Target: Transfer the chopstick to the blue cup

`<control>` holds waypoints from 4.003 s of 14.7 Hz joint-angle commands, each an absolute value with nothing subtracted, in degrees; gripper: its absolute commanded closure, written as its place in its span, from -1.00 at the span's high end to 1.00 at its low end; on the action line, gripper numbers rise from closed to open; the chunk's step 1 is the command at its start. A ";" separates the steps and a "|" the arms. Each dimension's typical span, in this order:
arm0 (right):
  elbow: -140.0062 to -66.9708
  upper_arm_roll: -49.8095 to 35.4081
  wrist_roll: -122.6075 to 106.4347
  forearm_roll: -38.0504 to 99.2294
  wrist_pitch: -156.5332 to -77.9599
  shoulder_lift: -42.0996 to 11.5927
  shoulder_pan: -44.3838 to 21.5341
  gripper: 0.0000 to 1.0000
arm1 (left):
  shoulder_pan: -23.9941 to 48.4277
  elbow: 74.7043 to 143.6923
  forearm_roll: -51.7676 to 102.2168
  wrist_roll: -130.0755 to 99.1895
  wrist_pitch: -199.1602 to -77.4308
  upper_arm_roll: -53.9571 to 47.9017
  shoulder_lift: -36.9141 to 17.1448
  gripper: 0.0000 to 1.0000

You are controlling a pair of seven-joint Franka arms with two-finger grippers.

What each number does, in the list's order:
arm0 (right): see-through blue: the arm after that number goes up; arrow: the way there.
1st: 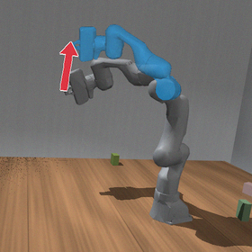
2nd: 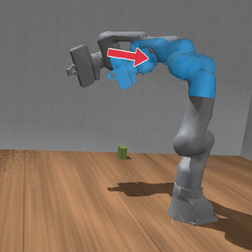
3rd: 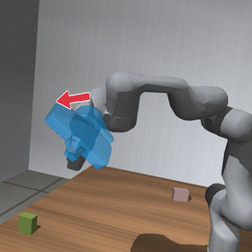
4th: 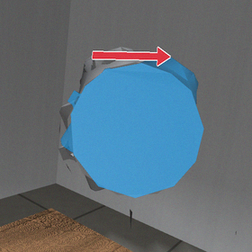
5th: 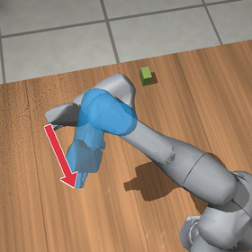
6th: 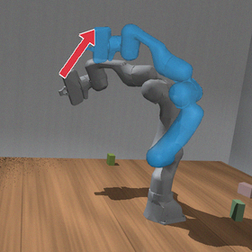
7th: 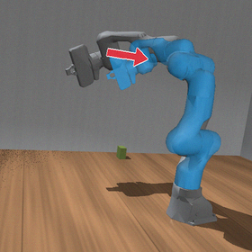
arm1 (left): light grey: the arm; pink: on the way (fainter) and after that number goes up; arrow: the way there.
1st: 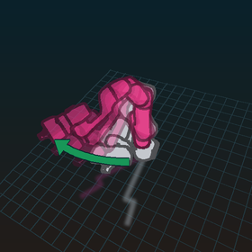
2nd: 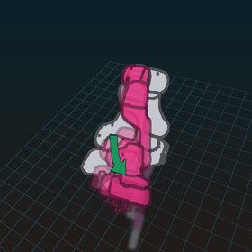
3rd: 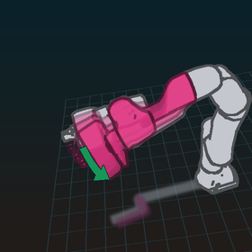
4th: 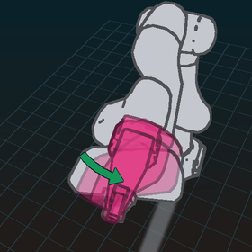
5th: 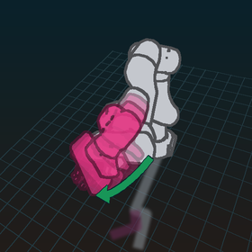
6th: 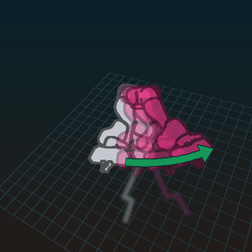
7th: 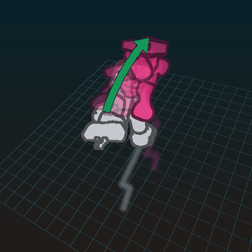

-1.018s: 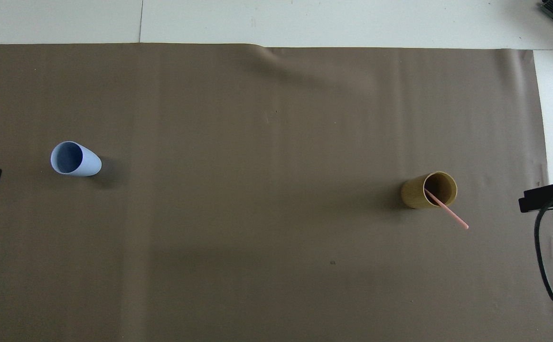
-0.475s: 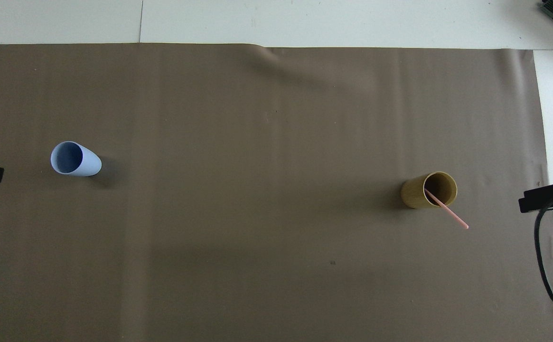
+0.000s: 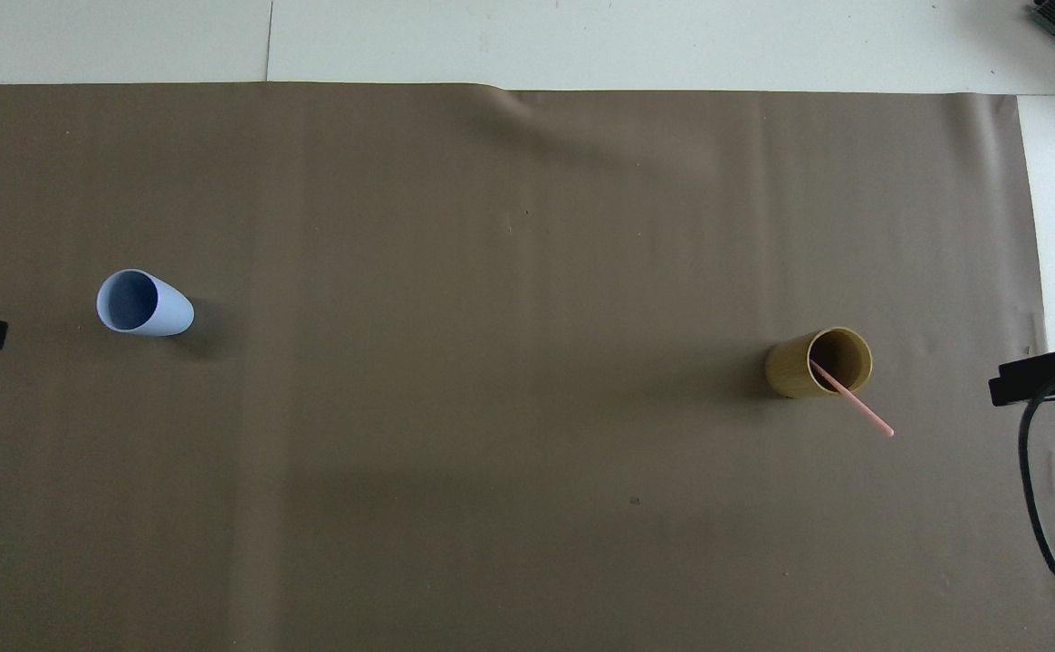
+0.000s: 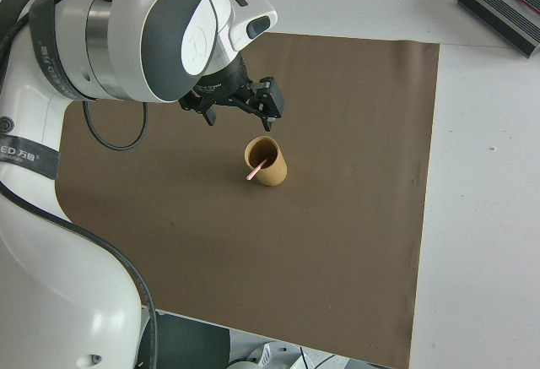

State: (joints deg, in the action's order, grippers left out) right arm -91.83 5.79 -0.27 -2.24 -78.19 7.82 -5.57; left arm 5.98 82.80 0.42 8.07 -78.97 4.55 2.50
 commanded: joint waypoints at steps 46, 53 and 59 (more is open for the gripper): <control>-93.87 5.54 -1.67 -2.29 -78.22 9.49 -4.92 1.00 | -3.95 102.90 4.13 19.60 -118.46 4.75 -13.27 1.00; -93.87 5.54 -1.67 -2.29 -78.22 9.49 -4.92 1.00 | -3.69 109.60 4.13 19.25 -124.54 4.75 -14.15 1.00; -93.87 5.54 -1.67 -2.20 -78.22 9.49 -4.92 1.00 | -2.99 109.60 4.22 17.76 -123.93 4.66 -14.06 -0.77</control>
